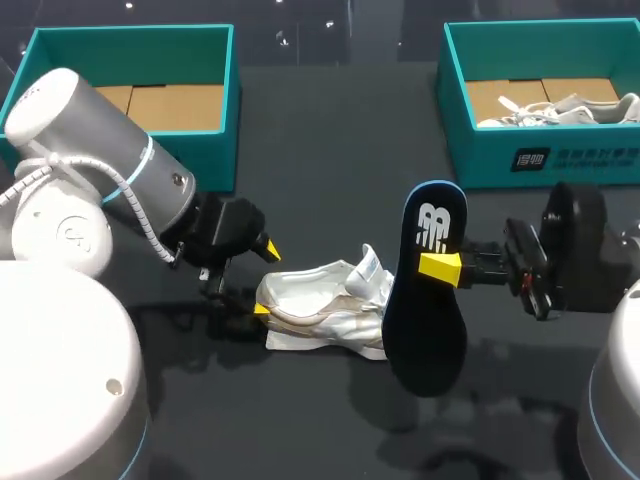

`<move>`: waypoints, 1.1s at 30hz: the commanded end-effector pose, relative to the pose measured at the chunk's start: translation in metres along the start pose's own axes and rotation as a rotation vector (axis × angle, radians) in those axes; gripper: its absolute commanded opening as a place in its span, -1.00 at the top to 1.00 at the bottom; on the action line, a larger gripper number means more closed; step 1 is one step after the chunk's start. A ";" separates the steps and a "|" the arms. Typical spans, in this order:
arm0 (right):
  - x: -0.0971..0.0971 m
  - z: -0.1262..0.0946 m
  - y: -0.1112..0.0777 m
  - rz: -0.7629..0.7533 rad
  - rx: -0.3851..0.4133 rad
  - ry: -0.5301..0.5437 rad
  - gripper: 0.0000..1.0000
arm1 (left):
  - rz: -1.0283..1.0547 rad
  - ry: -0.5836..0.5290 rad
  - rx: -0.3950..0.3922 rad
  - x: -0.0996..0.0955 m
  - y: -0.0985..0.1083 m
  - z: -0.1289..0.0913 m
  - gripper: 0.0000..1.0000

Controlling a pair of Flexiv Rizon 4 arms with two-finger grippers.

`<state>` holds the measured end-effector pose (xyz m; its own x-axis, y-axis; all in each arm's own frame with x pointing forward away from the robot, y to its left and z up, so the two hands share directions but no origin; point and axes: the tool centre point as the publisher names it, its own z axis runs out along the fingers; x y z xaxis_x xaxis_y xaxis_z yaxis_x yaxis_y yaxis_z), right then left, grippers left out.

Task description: Take the shoe out of the shoebox, open the shoe tongue, remove and reinsert the insole, then place the shoe into the shoebox

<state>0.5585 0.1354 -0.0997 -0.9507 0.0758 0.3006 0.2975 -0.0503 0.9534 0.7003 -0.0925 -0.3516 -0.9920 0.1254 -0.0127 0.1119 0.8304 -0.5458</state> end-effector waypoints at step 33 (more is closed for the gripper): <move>0.004 0.000 0.000 0.001 0.001 -0.007 1.00 | -0.045 -0.050 -0.374 0.001 -0.020 0.001 -1.00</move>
<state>0.5579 0.1344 -0.0988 -0.9505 0.0770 0.3012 0.2980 -0.0503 0.9532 0.6948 -0.1035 -0.3386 -0.9970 0.0649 -0.0431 0.0729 0.9718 -0.2243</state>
